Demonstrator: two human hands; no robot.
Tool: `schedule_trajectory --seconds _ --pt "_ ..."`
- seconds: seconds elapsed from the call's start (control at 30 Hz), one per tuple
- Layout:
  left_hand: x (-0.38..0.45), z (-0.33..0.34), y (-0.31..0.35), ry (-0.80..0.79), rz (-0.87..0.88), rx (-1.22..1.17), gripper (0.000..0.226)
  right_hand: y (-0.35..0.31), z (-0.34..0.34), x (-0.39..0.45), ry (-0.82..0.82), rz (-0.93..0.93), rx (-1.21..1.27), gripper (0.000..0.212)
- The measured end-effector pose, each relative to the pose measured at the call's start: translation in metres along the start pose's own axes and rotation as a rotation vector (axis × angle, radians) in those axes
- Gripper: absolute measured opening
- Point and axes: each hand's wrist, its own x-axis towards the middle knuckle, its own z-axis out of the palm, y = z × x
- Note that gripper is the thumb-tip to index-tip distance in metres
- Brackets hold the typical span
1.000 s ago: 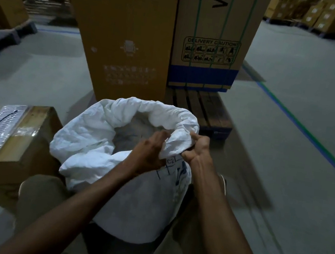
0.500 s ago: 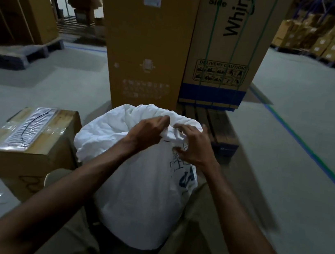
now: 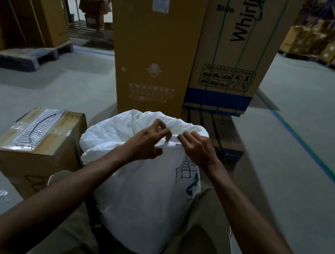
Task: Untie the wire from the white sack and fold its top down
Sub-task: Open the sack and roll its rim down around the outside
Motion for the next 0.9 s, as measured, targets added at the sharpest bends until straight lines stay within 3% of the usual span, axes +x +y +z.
schedule_trajectory --seconds 0.1,0.17,0.23,0.3,0.33,0.4,0.47,0.53,0.63,0.73,0.83,0.9 --pt "0.005 0.005 0.0 0.023 0.09 0.069 0.031 -0.003 0.005 -0.007 -0.001 0.034 0.032 0.024" --pt "0.006 0.008 -0.004 0.077 0.24 0.216 0.02 -0.004 -0.001 0.0 -0.087 0.271 0.241 0.034" --pt "0.002 0.014 -0.012 0.115 0.363 0.329 0.011 0.004 -0.009 0.009 -0.245 0.541 0.546 0.057" --pt "-0.002 0.017 -0.017 0.142 0.436 0.377 0.002 0.014 -0.012 0.013 -0.436 0.583 0.733 0.069" --pt "-0.002 0.018 -0.018 0.14 0.454 0.386 0.003 0.015 -0.013 0.016 -0.522 0.55 0.734 0.062" --pt "0.0 0.017 -0.015 0.094 0.417 0.332 0.011 0.011 -0.012 0.02 -0.586 0.508 0.583 0.037" --pt "-0.001 0.009 -0.015 -0.003 0.268 0.139 0.023 0.0 -0.009 0.023 -0.517 0.488 0.423 0.024" --pt "-0.005 -0.002 -0.018 -0.048 0.089 -0.086 0.03 -0.006 -0.004 0.02 -0.421 0.498 0.374 0.022" --pt "-0.021 -0.005 -0.032 0.062 -0.143 -0.373 0.055 -0.013 0.005 0.008 -0.245 0.523 0.34 0.032" --pt "-0.028 -0.006 -0.043 -0.063 -0.257 -0.196 0.056 -0.032 0.012 0.005 -0.203 0.393 0.187 0.028" --pt "-0.029 -0.005 -0.04 -0.125 -0.149 0.074 0.044 -0.033 0.017 0.01 -0.207 0.405 0.109 0.036" --pt "-0.026 -0.007 -0.037 -0.065 -0.048 0.123 0.037 -0.028 0.014 0.019 -0.334 0.462 0.211 0.053"
